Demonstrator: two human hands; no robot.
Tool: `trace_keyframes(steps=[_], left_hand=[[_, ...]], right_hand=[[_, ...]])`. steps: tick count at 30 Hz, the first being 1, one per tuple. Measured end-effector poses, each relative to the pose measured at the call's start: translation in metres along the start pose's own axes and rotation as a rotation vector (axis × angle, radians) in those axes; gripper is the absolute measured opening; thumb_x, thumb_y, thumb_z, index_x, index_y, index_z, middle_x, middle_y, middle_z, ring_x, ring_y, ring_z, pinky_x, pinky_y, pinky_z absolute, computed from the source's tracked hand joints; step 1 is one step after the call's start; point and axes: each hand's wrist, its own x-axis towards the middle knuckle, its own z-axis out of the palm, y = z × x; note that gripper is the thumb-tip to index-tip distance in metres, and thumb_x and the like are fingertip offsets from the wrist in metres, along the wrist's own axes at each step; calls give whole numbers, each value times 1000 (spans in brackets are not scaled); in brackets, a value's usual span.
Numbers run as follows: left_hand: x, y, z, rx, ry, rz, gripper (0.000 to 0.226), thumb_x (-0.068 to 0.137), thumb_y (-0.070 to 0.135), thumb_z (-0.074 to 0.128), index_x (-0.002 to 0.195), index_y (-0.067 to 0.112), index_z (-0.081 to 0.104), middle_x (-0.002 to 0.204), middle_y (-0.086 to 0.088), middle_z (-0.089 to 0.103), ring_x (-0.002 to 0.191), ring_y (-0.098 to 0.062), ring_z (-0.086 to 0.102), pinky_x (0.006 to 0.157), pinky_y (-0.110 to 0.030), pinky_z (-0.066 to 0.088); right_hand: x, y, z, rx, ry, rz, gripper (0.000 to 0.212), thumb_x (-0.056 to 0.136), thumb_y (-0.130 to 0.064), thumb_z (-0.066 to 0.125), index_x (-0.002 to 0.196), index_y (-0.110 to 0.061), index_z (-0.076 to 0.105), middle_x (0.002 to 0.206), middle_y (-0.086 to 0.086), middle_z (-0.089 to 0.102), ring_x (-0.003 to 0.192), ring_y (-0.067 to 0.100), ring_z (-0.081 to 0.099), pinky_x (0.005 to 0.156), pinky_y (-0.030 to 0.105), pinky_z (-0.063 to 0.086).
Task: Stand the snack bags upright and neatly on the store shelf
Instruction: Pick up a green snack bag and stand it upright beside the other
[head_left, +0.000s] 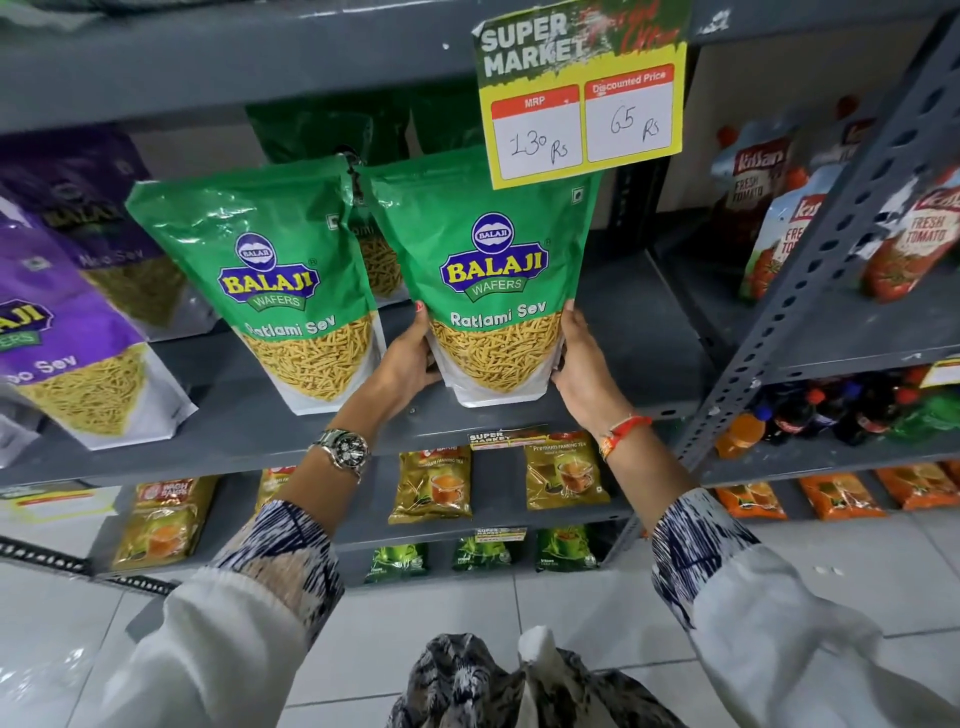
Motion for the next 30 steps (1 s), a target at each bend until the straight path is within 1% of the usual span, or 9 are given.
trace_keyframes(steps=[4, 10, 14, 18, 21, 23, 25, 27, 30], left_hand=[[-1, 0, -9, 0, 10, 2, 51, 93, 53, 16, 137, 32, 32, 149, -4, 38, 131, -23, 40, 109, -47, 33], [-4, -1, -14, -34, 36, 1, 54, 94, 51, 17, 142, 29, 27, 150, -5, 37, 135, -27, 37, 111, -50, 30], [-5, -2, -14, -49, 43, 3, 53, 94, 51, 18, 142, 28, 27, 149, -5, 37, 135, -26, 37, 103, -41, 34], [-3, -9, -13, -84, 202, 6, 54, 96, 45, 26, 142, 18, 29, 149, -11, 37, 136, -28, 37, 114, -44, 27], [-13, -20, -16, -66, 342, 42, 52, 98, 38, 26, 140, 10, 34, 146, -13, 41, 133, -28, 40, 114, -46, 28], [-31, -31, -23, -13, 407, 116, 45, 98, 32, 28, 130, 5, 46, 131, -12, 55, 120, -27, 51, 105, -43, 40], [-50, -43, -37, -24, 504, 201, 34, 97, 24, 33, 106, 8, 61, 102, -6, 68, 95, -22, 62, 83, -34, 51], [-62, -50, -55, -40, 670, 253, 32, 94, 19, 34, 84, 13, 64, 82, -3, 69, 73, -16, 63, 65, -26, 51], [-67, -47, -81, -101, 822, 297, 34, 90, 18, 34, 73, 11, 63, 71, -6, 68, 58, -16, 60, 55, -27, 46]], right_hand=[[-3, 4, 8, 4, -25, 0, 40, 98, -41, 27, 130, -22, 42, 119, -4, 57, 102, 5, 57, 83, 26, 49], [-1, 10, 14, -12, -10, 2, 44, 98, -42, 28, 133, -20, 41, 132, 3, 54, 117, 15, 55, 101, 38, 45], [-1, 13, 14, -40, 20, 11, 47, 97, -44, 30, 137, -19, 38, 132, 3, 55, 122, 19, 53, 105, 41, 43], [-6, 20, 15, -54, 148, -31, 35, 97, -41, 34, 124, -22, 44, 106, -10, 59, 101, 7, 58, 88, 28, 49], [-17, 36, 16, -51, 347, -105, 17, 95, -33, 42, 108, -26, 50, 99, -17, 55, 92, -2, 54, 74, 19, 44], [-26, 47, 18, -20, 444, -158, 7, 93, -27, 46, 96, -29, 52, 97, -17, 54, 92, 0, 54, 80, 23, 44], [-33, 58, 24, 11, 455, -177, 8, 92, -20, 47, 94, -27, 51, 97, -15, 55, 95, 7, 56, 90, 29, 45], [-38, 66, 31, -2, 430, -191, 9, 92, -14, 47, 97, -21, 50, 99, -10, 54, 100, 14, 54, 95, 34, 44], [-37, 65, 39, -7, 488, -221, 12, 89, -8, 48, 93, -19, 49, 106, 5, 52, 97, 18, 52, 91, 35, 44]])
